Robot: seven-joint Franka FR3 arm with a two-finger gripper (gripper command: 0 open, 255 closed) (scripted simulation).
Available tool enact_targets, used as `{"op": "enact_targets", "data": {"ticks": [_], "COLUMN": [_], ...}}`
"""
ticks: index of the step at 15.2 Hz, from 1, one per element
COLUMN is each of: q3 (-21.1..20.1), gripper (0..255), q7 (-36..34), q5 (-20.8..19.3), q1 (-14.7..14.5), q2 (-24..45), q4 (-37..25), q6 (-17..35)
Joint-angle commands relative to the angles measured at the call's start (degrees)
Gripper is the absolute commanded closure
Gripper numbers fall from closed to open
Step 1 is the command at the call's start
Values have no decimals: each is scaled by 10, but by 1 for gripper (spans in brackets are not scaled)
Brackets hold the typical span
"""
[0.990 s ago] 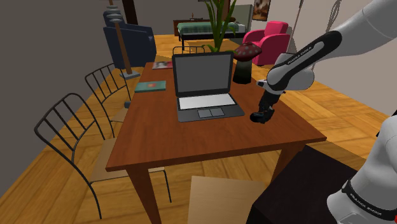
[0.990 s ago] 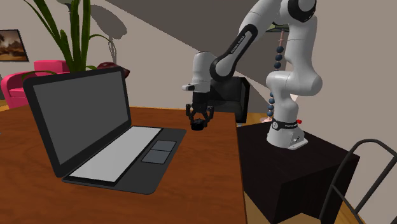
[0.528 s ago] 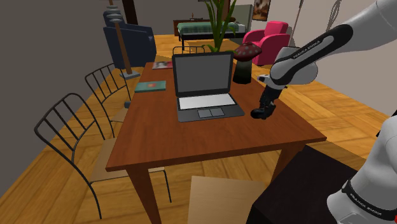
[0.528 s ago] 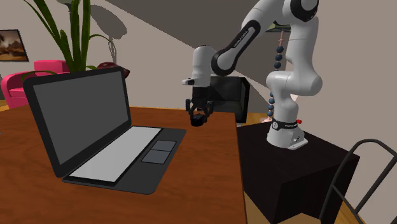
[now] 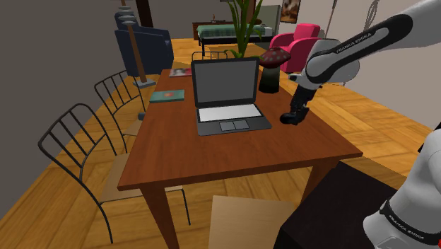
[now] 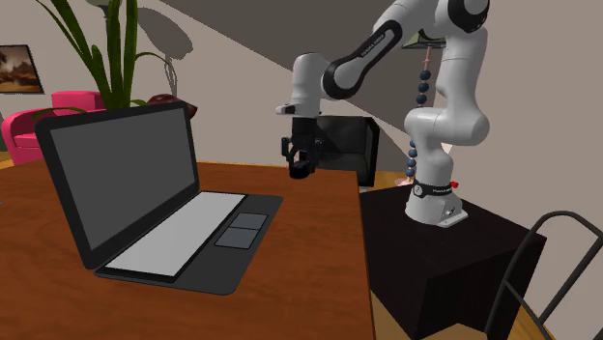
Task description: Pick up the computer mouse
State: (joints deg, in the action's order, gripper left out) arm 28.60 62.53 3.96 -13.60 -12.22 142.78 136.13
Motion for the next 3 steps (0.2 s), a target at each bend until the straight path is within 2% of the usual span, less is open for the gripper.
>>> {"op": "enact_targets", "data": {"ticks": [1,3], "q3": [-4,-4], "gripper": [255,255], "q7": [-8,-9], "q5": [-8,-8], "q1": [2,2], "q2": [-11,-12], "q4": [-6,-7], "q6": [-16,-17]}}
